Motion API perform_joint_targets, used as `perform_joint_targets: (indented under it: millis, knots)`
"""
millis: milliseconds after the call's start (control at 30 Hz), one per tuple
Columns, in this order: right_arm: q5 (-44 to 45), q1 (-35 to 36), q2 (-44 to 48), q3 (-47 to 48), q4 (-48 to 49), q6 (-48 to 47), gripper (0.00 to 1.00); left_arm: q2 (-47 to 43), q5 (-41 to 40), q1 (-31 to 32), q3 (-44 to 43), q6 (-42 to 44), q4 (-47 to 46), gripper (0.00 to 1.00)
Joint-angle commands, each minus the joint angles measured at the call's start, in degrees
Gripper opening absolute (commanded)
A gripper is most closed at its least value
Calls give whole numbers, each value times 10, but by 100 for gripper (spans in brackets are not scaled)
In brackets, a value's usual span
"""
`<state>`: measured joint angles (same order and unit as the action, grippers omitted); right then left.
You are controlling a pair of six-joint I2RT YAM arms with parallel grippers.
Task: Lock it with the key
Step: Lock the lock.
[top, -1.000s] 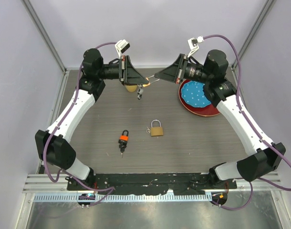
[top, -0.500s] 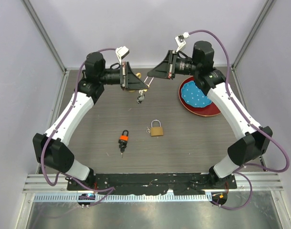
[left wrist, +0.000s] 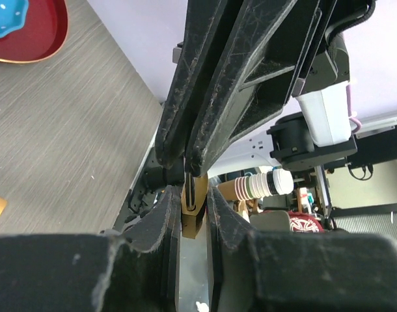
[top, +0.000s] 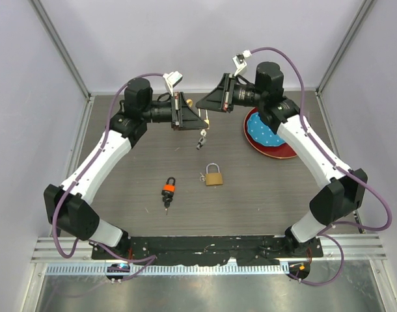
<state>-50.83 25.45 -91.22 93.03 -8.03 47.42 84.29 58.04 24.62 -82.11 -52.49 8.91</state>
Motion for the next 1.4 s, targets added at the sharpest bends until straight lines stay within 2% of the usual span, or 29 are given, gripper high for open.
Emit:
perform_joint_targets:
  millis: [0, 100, 333, 433, 667, 733, 767, 833, 867, 967, 1100, 1367]
  knots:
    - [-14, 30, 30, -37, 21, 17, 18, -21, -72, 4, -2, 4, -44, 0]
    - [-16, 29, 37, -51, 31, 23, 20, -20, -67, 2, 1, -3, -56, 0]
    - [-51, 29, 39, -68, 78, 38, 19, -21, -64, 1, 1, -9, -62, 0]
    - [-59, 29, 40, -73, 78, 40, 2, -23, -64, -4, 3, -9, -61, 0]
    - [-31, 13, 46, -76, 95, 57, 2, -42, -53, -34, 12, -8, -54, 0]
    - [-19, 2, 46, -73, 96, 66, 2, -50, -51, -48, 19, -8, -56, 8]
    - [-14, -10, 46, -72, 96, 77, 2, -55, -52, -53, 21, -6, -56, 22]
    - [1, -21, 44, -66, 101, 88, 2, -68, -56, -62, 26, 1, -57, 36]
    - [8, -29, 45, -63, 104, 104, 2, -71, -57, -63, 26, 4, -56, 47]
    - [27, -37, 43, -51, 114, 127, 2, -80, -64, -67, 24, 9, -59, 63]
    - [54, -44, 46, -47, 137, 175, 2, -84, -79, -67, 26, 13, -72, 72]
    - [69, -45, 43, -44, 149, 214, 2, -56, -86, -44, 24, -13, -129, 75]
